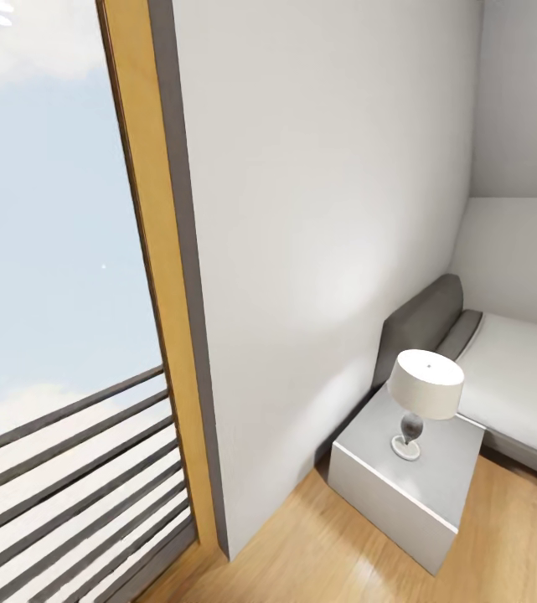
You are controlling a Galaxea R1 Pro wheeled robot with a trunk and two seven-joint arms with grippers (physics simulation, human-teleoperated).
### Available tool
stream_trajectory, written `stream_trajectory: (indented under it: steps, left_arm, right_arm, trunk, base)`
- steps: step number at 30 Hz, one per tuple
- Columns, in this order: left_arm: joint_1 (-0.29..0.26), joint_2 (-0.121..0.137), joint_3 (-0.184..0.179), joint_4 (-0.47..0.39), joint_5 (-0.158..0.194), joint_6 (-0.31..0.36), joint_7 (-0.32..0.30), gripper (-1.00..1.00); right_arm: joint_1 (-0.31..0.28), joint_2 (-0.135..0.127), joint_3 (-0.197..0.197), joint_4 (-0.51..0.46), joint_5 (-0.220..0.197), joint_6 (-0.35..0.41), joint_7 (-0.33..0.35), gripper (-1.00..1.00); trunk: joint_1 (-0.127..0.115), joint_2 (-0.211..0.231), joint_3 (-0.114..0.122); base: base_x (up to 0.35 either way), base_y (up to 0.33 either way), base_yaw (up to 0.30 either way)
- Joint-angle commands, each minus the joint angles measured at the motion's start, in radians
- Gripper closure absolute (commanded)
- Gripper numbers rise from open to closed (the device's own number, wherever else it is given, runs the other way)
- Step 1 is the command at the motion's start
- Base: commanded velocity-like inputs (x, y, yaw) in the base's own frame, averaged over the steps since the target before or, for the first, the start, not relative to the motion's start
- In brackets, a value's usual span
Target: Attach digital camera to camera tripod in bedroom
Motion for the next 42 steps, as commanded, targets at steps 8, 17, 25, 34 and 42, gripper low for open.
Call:
stream_trajectory:
  steps: [8,17,25,34,42]
  left_arm:
    - [0.0,0.0,0.004,-0.002,0.004,-0.001,0.0,-1.0]
    - [0.0,0.0,0.004,-0.002,0.004,-0.001,0.0,-1.0]
    - [0.0,0.0,0.004,-0.002,0.004,-0.001,0.0,-1.0]
    - [0.0,0.001,0.004,-0.002,0.004,-0.001,0.0,-1.0]
    - [0.0,0.001,0.004,-0.002,0.004,-0.001,0.0,-1.0]
  right_arm:
    - [-0.001,0.0,0.003,0.001,0.004,0.002,0.003,-1.0]
    - [-0.001,0.001,0.003,0.001,0.004,0.0,0.003,-1.0]
    - [-0.001,0.002,0.003,0.001,0.004,0.007,0.003,-1.0]
    - [-0.001,0.002,0.002,0.001,0.004,0.011,0.003,-1.0]
    - [-0.001,0.002,0.002,0.001,0.004,0.011,0.003,-1.0]
  trunk:
    - [0.0,0.0,-0.001]
    - [0.0,0.0,-0.001]
    - [0.0,0.0,0.0]
    - [0.0,0.0,0.003]
    - [0.0,0.0,0.004]
  base:
    - [-0.001,0.001,0.0]
    - [0.0,0.0,0.0]
    - [0.0,0.0,-0.039]
    - [0.0,0.0,-0.202]
    - [0.0,0.0,-0.228]
